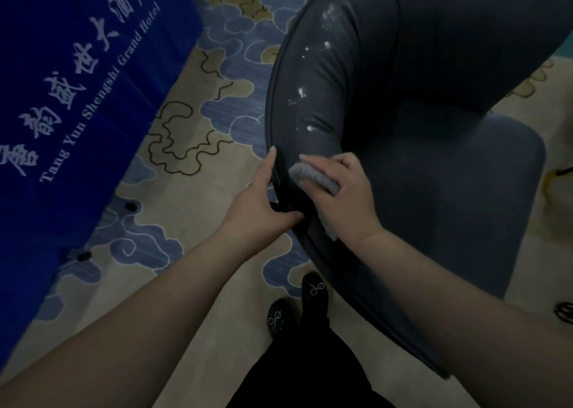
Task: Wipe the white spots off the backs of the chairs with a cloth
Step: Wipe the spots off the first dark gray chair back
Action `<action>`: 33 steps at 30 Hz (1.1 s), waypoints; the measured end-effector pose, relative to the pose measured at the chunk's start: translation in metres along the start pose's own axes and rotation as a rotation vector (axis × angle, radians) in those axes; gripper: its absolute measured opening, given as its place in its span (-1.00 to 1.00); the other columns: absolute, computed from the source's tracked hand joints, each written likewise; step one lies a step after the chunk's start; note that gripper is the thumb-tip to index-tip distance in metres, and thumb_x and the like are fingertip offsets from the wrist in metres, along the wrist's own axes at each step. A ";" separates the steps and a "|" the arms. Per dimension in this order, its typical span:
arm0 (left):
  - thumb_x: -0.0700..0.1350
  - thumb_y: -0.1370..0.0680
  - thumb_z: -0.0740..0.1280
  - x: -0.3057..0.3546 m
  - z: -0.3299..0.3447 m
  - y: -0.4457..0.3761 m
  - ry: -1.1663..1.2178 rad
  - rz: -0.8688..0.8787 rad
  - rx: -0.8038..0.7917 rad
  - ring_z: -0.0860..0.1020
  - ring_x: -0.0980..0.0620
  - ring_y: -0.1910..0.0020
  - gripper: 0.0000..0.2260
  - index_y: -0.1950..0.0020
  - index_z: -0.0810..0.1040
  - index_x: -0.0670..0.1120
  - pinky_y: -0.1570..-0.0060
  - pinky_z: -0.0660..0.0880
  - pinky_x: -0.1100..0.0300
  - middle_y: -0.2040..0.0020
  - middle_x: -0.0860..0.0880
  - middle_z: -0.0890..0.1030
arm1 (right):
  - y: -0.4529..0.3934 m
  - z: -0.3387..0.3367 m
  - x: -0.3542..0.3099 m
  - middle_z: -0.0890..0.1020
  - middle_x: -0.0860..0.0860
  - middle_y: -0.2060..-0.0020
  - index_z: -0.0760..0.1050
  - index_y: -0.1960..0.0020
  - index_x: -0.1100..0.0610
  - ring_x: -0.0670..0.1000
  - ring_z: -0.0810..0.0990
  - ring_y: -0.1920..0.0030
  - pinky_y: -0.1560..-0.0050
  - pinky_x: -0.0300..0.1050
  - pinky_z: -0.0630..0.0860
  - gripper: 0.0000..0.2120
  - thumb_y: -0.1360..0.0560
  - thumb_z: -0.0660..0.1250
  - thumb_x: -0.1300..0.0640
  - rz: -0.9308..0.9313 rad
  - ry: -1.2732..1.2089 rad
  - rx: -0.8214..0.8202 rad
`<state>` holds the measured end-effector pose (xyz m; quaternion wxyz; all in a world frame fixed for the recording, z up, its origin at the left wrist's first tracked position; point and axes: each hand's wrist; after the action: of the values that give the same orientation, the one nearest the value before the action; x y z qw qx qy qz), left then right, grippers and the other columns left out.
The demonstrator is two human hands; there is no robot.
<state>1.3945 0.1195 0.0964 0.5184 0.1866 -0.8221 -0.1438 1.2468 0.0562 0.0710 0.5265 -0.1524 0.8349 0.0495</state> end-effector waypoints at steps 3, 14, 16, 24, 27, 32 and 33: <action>-0.08 -0.35 0.52 -0.001 0.001 -0.001 0.003 0.001 -0.001 0.63 0.16 0.04 -0.04 -0.48 -0.07 0.36 -0.08 0.57 0.09 -0.24 0.32 0.39 | -0.024 0.003 -0.001 0.44 0.04 0.01 0.59 -0.19 -0.02 -0.12 0.50 0.01 -0.07 -0.51 0.35 -0.66 -0.43 0.46 0.15 0.131 -0.042 0.117; -0.05 -0.35 0.53 0.007 -0.013 -0.026 -0.027 0.031 0.050 0.57 0.13 -0.12 -0.08 -0.53 0.02 0.25 -0.18 0.52 0.12 -0.30 0.34 0.33 | -0.026 0.008 0.000 0.43 0.01 0.03 0.59 -0.20 -0.02 -0.16 0.49 0.03 -0.07 -0.51 0.34 -0.66 -0.43 0.45 0.16 0.092 -0.017 0.130; -0.06 -0.34 0.54 0.008 -0.015 -0.031 -0.035 0.035 0.047 0.58 0.14 -0.10 -0.06 -0.53 0.02 0.26 -0.16 0.53 0.13 -0.34 0.31 0.33 | -0.024 0.008 -0.001 0.43 0.01 0.03 0.59 -0.19 -0.01 -0.20 0.47 0.03 -0.08 -0.51 0.33 -0.65 -0.42 0.47 0.16 0.047 -0.007 0.093; -0.10 -0.32 0.56 0.005 -0.018 -0.037 -0.057 0.022 0.025 0.61 0.25 0.05 -0.02 -0.51 0.00 0.31 -0.01 0.57 0.22 -0.20 0.46 0.30 | -0.032 0.008 -0.004 0.44 0.03 0.03 0.59 -0.19 0.03 -0.22 0.46 0.06 -0.07 -0.54 0.31 -0.66 -0.42 0.47 0.18 0.077 -0.031 0.098; -0.09 -0.31 0.57 0.004 -0.020 -0.041 -0.065 0.013 0.016 0.61 0.30 0.12 0.00 -0.52 0.00 0.30 0.13 0.54 0.39 -0.09 0.58 0.28 | -0.040 0.009 0.000 0.45 0.03 0.03 0.60 -0.17 0.04 -0.19 0.48 0.05 -0.07 -0.53 0.32 -0.68 -0.43 0.47 0.17 0.131 -0.052 0.127; -0.06 -0.32 0.56 0.008 -0.027 -0.050 -0.078 0.034 0.009 0.59 0.34 0.14 -0.04 -0.52 0.02 0.28 0.18 0.49 0.49 -0.09 0.61 0.25 | -0.034 0.008 -0.002 0.45 0.03 0.01 0.59 -0.19 0.02 -0.18 0.49 0.01 -0.09 -0.50 0.34 -0.66 -0.43 0.46 0.16 0.133 -0.089 0.147; -0.06 -0.32 0.56 0.008 -0.029 -0.052 -0.079 0.035 0.005 0.59 0.35 0.14 -0.04 -0.52 0.02 0.28 0.19 0.48 0.49 -0.05 0.64 0.26 | -0.033 0.008 -0.003 0.45 0.04 0.02 0.59 -0.19 0.03 -0.17 0.49 0.02 -0.10 -0.49 0.33 -0.65 -0.42 0.48 0.17 0.083 -0.058 0.099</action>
<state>1.4256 0.0683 0.0927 0.4877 0.1675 -0.8453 -0.1399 1.2648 0.0278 0.0723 0.5551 -0.0899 0.8262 0.0341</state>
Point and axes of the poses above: each hand's wrist, its own y-axis away from the middle knuckle, its own z-axis out of the palm, x = y × z
